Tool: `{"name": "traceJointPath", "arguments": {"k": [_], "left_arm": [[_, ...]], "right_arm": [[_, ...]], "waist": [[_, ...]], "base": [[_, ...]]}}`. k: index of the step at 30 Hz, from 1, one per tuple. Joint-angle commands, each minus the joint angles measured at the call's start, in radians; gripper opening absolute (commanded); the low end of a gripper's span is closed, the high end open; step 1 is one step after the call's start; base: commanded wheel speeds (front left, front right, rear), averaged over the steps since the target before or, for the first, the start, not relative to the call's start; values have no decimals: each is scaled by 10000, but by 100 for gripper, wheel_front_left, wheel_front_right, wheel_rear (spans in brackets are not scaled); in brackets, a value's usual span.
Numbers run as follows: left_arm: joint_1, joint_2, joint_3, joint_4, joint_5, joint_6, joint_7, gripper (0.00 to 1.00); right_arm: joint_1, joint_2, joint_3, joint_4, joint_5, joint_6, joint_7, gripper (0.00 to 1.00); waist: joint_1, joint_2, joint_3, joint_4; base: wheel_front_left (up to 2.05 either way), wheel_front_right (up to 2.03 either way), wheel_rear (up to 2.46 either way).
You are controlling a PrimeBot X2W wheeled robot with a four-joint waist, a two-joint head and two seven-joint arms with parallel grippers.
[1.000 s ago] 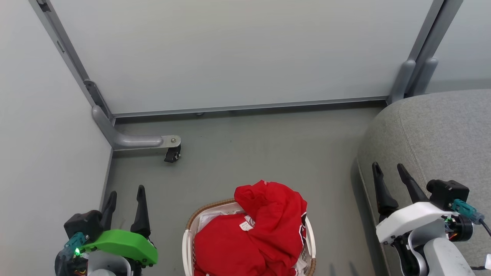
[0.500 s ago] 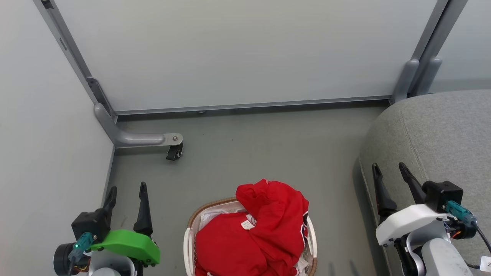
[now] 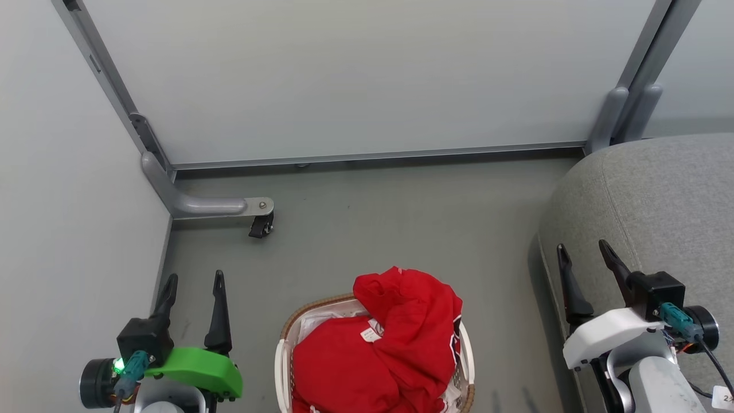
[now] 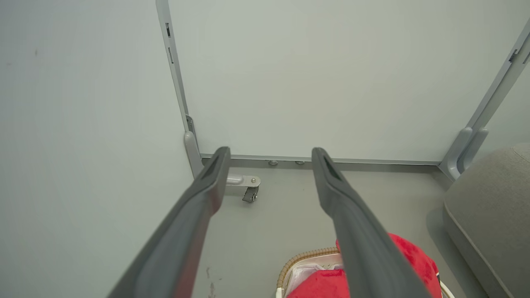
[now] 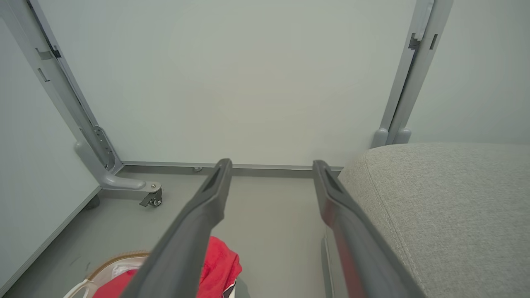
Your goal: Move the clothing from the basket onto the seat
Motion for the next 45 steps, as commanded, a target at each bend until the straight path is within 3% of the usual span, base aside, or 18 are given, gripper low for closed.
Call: {"name": "traceJointPath", "arguments": {"k": [1,10,24,45], "left_arm": [[65,-24,35,30,198,-56,-85,100],[-160,-97,-210,298,631,-268,-246,100],[-1621,-128,-926,683,599,-383,-341,100],[-3938,1069,-2959,2306,52,-382,-339,100]], "right_arm": [[-62,-33,6,-8,-198,-3,-92,100],[-364,-39,137,-136,-712,-3,-251,100],[-1578,-44,543,-834,-915,-5,-361,100],[-2864,-39,1225,-1901,-160,-5,-354,100]], "waist": [[0,0,33,-11],[0,0,623,-182],[0,0,2903,-956],[0,0,6042,-2200]], "base": [[0,0,0],[0,0,0],[0,0,0],[0,0,0]]}}
